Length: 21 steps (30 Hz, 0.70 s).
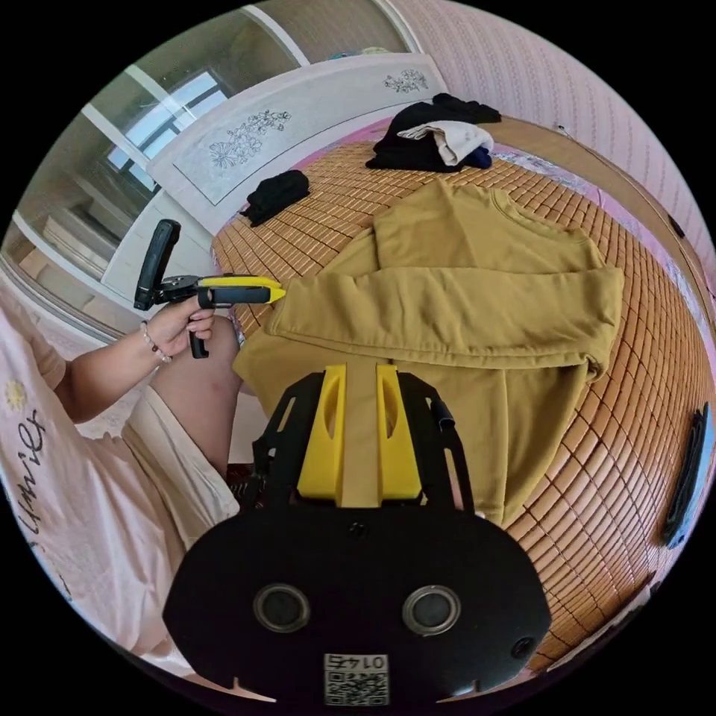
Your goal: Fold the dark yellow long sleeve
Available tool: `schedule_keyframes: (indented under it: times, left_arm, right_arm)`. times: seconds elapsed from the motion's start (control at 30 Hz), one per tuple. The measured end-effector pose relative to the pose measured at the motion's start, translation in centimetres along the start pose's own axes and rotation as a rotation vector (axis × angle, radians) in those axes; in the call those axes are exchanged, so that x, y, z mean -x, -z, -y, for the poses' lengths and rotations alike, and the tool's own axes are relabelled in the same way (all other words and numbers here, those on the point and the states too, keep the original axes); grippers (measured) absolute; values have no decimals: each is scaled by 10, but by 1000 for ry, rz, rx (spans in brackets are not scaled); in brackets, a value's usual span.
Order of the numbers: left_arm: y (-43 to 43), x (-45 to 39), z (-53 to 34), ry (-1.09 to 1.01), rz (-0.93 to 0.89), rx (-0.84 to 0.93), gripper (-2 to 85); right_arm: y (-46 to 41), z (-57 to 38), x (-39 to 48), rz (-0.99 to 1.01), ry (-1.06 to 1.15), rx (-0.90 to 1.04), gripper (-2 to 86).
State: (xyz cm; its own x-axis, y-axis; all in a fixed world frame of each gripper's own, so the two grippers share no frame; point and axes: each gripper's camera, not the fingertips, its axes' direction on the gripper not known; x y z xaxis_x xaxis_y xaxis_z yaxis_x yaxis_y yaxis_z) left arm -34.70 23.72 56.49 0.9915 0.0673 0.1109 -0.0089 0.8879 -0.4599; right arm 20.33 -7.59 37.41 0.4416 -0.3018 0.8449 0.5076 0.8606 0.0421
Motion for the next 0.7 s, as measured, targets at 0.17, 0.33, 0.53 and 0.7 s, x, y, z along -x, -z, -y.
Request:
schedule_keyframes:
  times: [0.17,0.33,0.53,0.7]
  left_arm:
    - [4,23,21,48,-55,46,75]
    - [16,26,28,23,-7,109,-1]
    - [78,21,18,-112,-80,51,-9]
    - [83,20,5,-124,-94,129,-9]
  right_arm:
    - [-71,65,88,-4,316,84,94]
    - [-122,104,103,-132,391,194,77]
    - [-52,117,72,65,318,79,25]
    - [-45,117,64,224,424,182,21]
